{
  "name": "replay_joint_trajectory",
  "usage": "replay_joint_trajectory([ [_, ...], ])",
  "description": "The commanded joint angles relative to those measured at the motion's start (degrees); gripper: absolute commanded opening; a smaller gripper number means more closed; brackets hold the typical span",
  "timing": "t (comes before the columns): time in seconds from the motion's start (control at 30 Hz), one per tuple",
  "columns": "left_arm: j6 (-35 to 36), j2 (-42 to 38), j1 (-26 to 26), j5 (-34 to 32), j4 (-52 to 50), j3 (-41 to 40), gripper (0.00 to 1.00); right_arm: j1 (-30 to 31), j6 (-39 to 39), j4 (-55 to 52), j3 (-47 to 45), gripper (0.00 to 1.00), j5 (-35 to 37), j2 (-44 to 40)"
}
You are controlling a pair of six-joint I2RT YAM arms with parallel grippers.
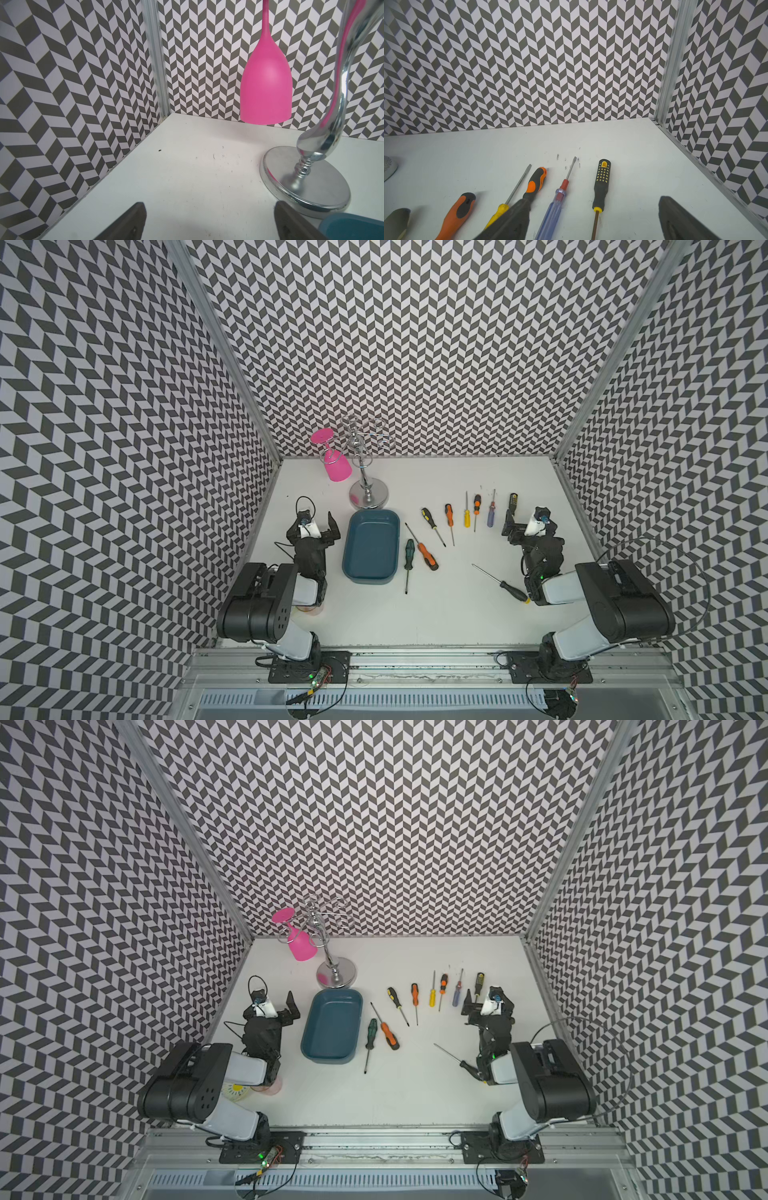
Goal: Put the screwdriver on the desktop into the storage box
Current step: Pick up the screwdriver from the center of the board.
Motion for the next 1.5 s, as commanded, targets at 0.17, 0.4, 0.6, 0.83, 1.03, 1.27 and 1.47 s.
replay_joint_trajectory([
  [0.17, 0.2, -0.3, -0.2, 0.0, 0.7, 0.5, 1.0, -0.1, -0.1, 1.5, 0.6, 1.0, -0.3, -0.2],
  [0.4, 0.2, -0.2, -0.1, 0.0, 0.7, 0.5, 0.99, -0.1, -0.1, 1.5, 0.6, 0.99, -0.3, -0.3],
  [0.6, 0.0, -0.3, 0.0, 0.2, 0.7, 0.5, 1.0, -0.1, -0.1, 1.5, 0.6, 1.0, -0.3, -0.2],
  [0.83, 0.0, -0.5, 0.2, 0.3, 0.9, 0.2, 1.0, -0.1, -0.1, 1.5, 0.6, 1.0, -0.3, -0.3],
  [1.03, 0.8, -2.4, -0.3, 0.6, -1.8, 1.0, 1.0, 0.0, -0.9, -3.7, 1.4, 0.99, -0.5, -6.3],
  [1.27, -2.2, -8.5, -3.0, -12.4, -24.2, 12.6, 0.99, 0.0, 7.0, -27.7, 10.6, 0.99, -4.0, -19.0],
  [1.47, -20.1, -16.9, -2.9, -11.3, -42.1, 20.9, 1.0, -0.1, 17.0, -36.8, 16.9, 0.99, -11.0, -23.7],
])
